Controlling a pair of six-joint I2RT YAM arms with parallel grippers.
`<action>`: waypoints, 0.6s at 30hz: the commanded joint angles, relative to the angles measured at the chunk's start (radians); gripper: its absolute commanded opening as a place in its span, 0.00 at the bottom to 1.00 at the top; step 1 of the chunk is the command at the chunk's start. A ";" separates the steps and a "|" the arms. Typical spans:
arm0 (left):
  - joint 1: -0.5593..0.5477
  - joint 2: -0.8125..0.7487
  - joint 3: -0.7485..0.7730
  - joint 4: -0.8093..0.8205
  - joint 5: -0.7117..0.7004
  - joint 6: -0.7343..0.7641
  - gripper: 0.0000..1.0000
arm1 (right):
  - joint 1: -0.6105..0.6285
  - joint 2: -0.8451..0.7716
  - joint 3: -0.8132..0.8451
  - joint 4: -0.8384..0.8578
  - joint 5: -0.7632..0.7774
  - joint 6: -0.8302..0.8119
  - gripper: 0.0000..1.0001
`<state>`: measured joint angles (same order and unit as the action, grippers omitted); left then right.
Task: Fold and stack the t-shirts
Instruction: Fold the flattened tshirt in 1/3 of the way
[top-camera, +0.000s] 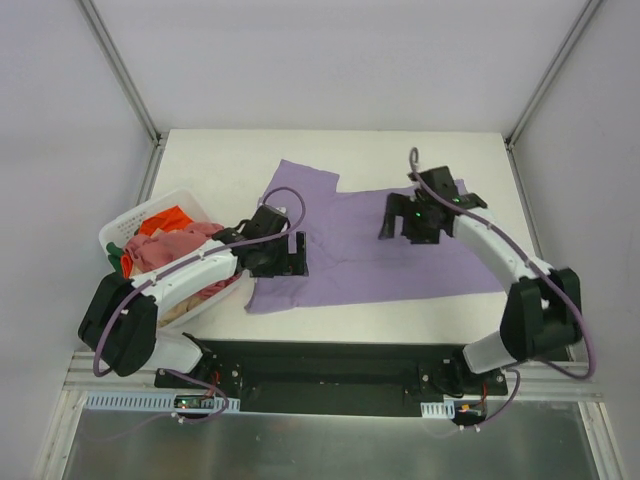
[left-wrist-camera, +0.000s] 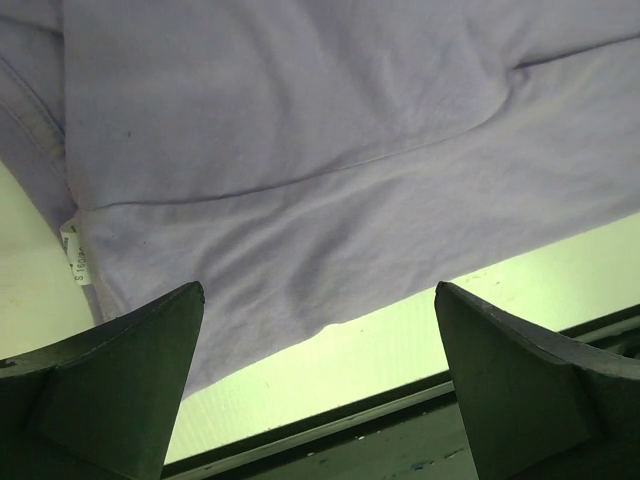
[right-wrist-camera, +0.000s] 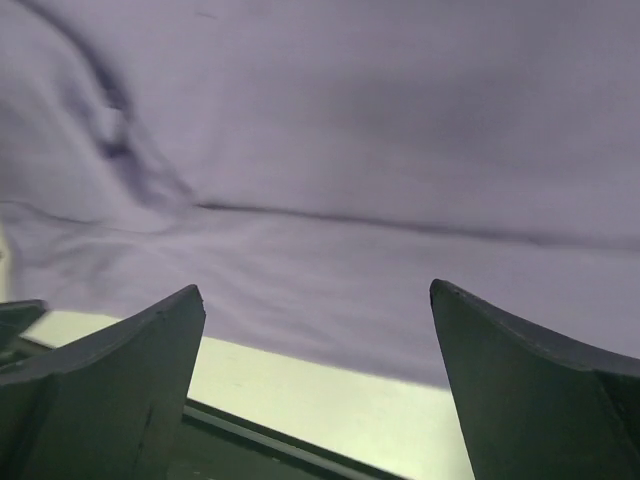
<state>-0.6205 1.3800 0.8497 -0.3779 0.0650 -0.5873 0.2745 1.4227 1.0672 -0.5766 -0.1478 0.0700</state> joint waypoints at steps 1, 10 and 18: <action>0.002 -0.056 0.032 -0.004 -0.028 -0.002 0.99 | 0.146 0.227 0.215 0.153 -0.229 0.071 0.99; 0.002 -0.024 -0.076 0.086 0.008 -0.022 0.99 | 0.310 0.642 0.597 0.163 -0.181 0.310 0.84; 0.002 0.028 -0.132 0.099 -0.022 -0.026 0.99 | 0.333 0.714 0.623 0.116 -0.088 0.349 0.66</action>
<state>-0.6205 1.3937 0.7471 -0.2947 0.0677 -0.5961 0.6044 2.1273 1.6459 -0.4225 -0.2886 0.3729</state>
